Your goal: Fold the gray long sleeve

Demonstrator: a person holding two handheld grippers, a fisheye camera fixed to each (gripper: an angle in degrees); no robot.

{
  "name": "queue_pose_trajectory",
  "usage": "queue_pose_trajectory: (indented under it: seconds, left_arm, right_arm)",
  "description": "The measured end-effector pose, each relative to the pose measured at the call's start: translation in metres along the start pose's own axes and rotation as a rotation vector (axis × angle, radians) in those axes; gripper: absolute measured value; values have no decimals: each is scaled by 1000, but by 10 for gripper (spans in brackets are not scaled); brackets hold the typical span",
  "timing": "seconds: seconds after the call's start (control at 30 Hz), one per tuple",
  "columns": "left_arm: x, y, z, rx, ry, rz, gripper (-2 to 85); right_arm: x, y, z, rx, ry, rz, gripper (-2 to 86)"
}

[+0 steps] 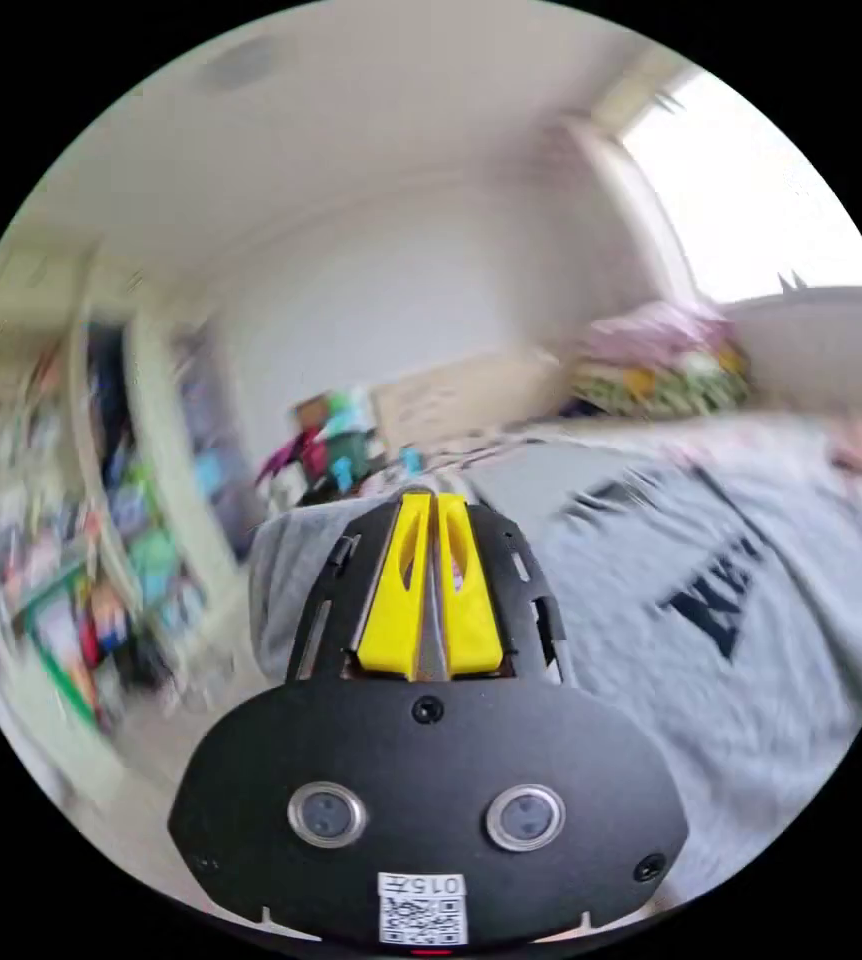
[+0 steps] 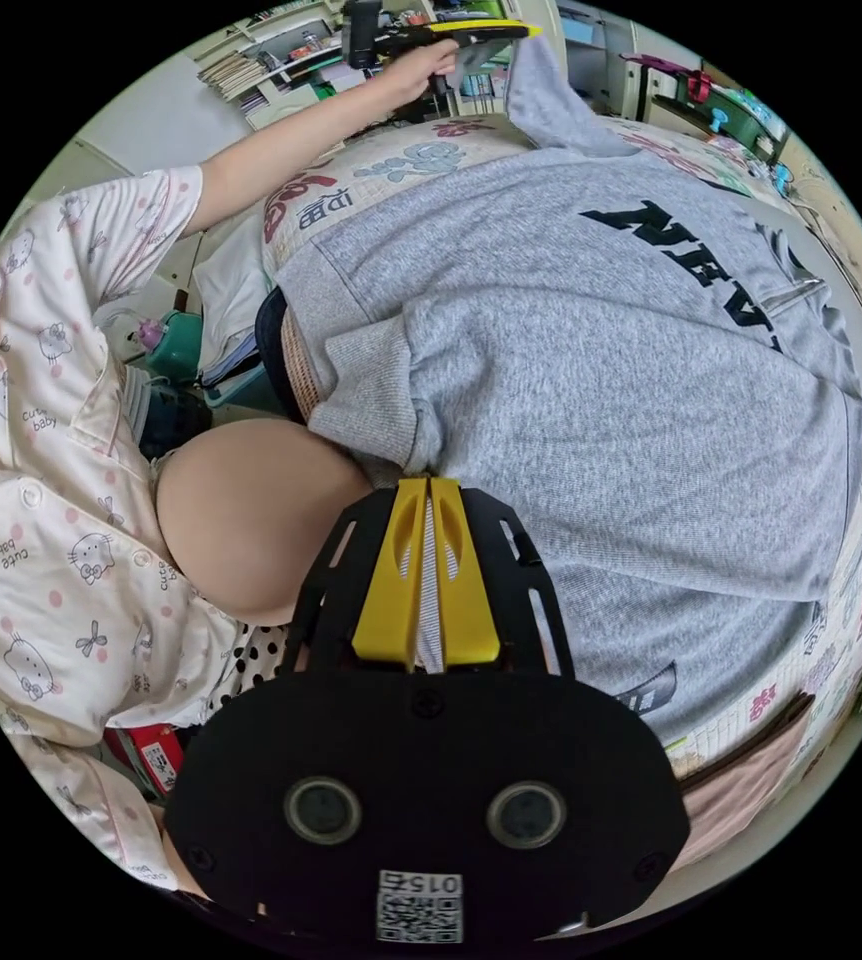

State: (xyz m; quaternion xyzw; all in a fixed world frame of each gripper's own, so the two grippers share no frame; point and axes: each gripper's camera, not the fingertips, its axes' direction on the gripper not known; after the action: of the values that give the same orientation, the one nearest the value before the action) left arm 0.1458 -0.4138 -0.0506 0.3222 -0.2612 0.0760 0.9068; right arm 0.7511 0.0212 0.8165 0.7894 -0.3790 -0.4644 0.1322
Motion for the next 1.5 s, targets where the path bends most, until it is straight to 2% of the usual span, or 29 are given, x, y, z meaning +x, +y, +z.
queue_pose_trajectory:
  seconds: [0.03, 0.13, 0.23, 0.33, 0.5, 0.7, 0.83, 0.9, 0.97, 1.07, 1.1, 1.17, 1.23, 1.37, 1.43, 1.5]
  left_arm:
    - [82, -36, -7, -1, 181, 264, 2]
    - [233, -61, -10, -84, 512, 582, 6]
    - [309, -55, 1, -148, 497, 691, 9]
    - [325, -69, 10, -179, 433, 679, 14]
    - [282, -99, 38, -275, 543, 493, 34]
    - [184, -151, 107, -203, 774, -96, 108]
    - [185, -173, 211, -363, 676, -319, 155]
    - [191, -172, 256, -442, 684, -379, 146]
    - [194, -164, 299, -502, 739, -457, 97]
    - [186, -158, 308, -461, 813, -532, 26]
    - [182, -164, 290, -378, 829, -506, 22]
    - [193, -184, 225, -196, 888, -305, 18]
    - [212, -188, 168, -112, 948, -126, 19]
    - [260, -164, 75, -56, 880, 149, 34]
    - [277, -155, 62, -88, 849, 207, 46]
    - [284, -146, 61, -114, 895, 188, 60]
  right_arm:
    - [-2, -1, -2, 2, -1, 7, -10]
    - [-17, -4, -13, 34, 5, 55, -9]
    - [-45, 2, -28, 97, 61, 94, -4]
    - [-58, 10, -53, 153, 42, 169, 9]
    - [-64, 30, -107, 280, -92, 261, 11]
    - [-96, 31, -131, 335, -143, 307, -2]
    - [-105, 35, -168, 384, -166, 354, 0]
    - [-116, 45, -197, 408, -152, 367, 3]
    - [-120, 56, -218, 422, -127, 396, 6]
    - [-118, 81, -254, 472, -112, 476, 15]
    - [-117, 90, -268, 501, -115, 506, 22]
    - [-113, 104, -292, 564, -133, 549, 38]
    - [-104, 120, -313, 662, -190, 596, 59]
    - [-69, 146, -335, 913, -471, 660, 104]
    - [-64, 139, -339, 937, -486, 699, 126]
    - [-61, 116, -340, 898, -472, 756, 153]
